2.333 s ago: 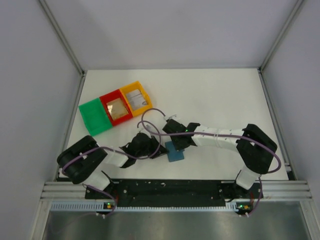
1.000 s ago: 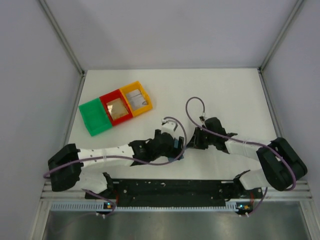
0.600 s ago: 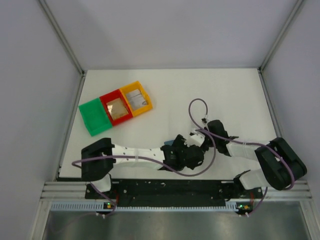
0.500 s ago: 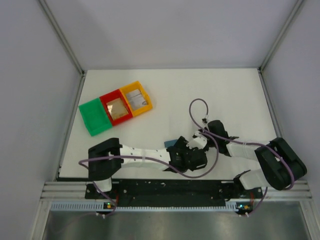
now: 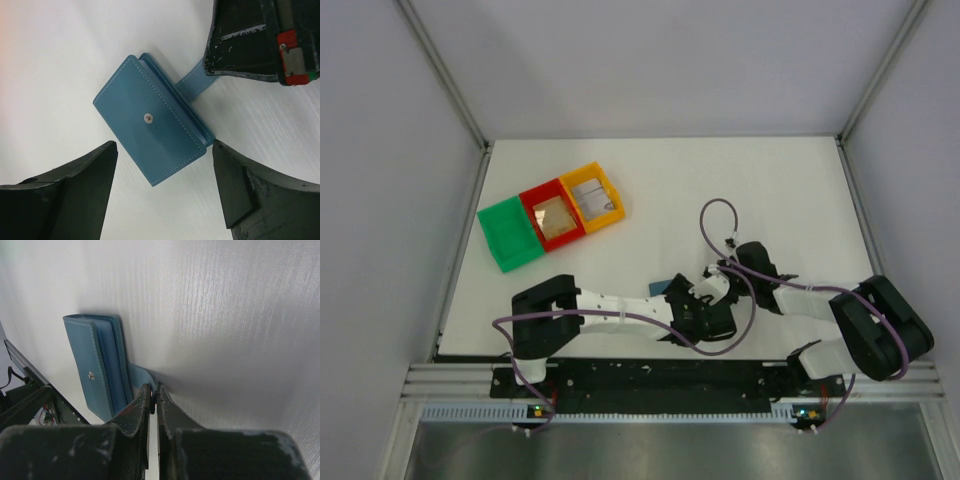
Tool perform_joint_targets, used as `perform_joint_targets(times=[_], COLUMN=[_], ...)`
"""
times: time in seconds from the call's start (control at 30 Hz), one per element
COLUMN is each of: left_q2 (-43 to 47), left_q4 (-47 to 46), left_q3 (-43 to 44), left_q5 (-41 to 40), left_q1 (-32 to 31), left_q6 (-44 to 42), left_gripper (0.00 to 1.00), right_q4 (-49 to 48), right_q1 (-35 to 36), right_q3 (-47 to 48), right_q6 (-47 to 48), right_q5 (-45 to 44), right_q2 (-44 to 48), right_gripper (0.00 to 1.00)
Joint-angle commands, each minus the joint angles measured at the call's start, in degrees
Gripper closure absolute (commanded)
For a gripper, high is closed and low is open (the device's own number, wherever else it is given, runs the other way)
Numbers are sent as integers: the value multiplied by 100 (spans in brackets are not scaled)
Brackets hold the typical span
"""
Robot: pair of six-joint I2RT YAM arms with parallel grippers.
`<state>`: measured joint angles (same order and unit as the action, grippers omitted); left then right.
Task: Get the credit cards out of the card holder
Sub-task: Open the card holder at the center of the board.
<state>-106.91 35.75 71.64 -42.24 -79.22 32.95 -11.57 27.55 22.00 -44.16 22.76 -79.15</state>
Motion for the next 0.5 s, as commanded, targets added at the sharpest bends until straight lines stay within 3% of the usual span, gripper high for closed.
perform_joint_targets(times=[0.0, 0.47], left_q2=[39, 153], left_q4=[222, 722], left_q3=[53, -27], left_q5=[-197, -609], left_q1=[-14, 21], left_q6=[238, 589], left_gripper=[20, 22], right_q4=[-187, -135], right_q1=[-83, -110], right_q3=[-38, -11], right_q6=[13, 13], right_q5=[-26, -70], right_q2=[120, 155], right_gripper=[100, 100])
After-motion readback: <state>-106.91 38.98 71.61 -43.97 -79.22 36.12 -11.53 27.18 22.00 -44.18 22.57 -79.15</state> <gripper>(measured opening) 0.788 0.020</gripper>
